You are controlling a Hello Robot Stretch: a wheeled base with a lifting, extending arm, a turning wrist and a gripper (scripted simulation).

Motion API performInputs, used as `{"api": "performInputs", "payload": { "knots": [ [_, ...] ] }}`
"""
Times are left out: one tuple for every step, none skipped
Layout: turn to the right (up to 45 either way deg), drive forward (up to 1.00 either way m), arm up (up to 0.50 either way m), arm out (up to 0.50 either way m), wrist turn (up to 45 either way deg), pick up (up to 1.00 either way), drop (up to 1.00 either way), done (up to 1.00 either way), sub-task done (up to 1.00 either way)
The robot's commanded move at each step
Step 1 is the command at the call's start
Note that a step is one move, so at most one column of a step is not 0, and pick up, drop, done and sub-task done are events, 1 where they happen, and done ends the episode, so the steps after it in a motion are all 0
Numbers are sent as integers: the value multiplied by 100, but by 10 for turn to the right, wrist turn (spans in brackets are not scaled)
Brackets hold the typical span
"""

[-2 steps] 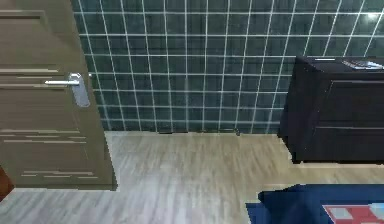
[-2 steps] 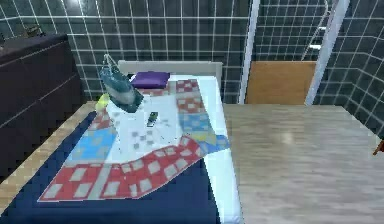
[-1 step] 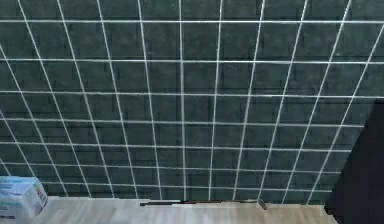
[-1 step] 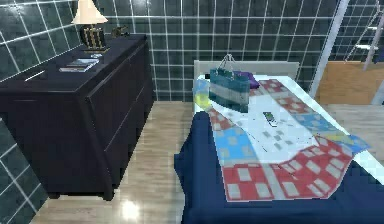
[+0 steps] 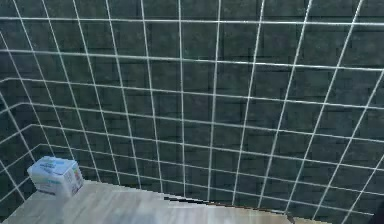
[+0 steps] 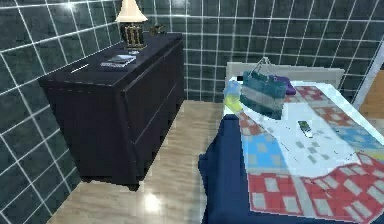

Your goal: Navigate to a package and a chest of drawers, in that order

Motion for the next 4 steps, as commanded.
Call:
{"api": "performInputs", "payload": {
  "knots": [
    [0, 15, 0, 0, 0, 0, 0, 0, 0],
    [-240, 0, 0, 0, 0, 0, 0, 0, 0],
    [0, 40, 0, 0, 0, 0, 0, 0, 0],
    [-270, 0, 0, 0, 0, 0, 0, 0, 0]
  ]
}}
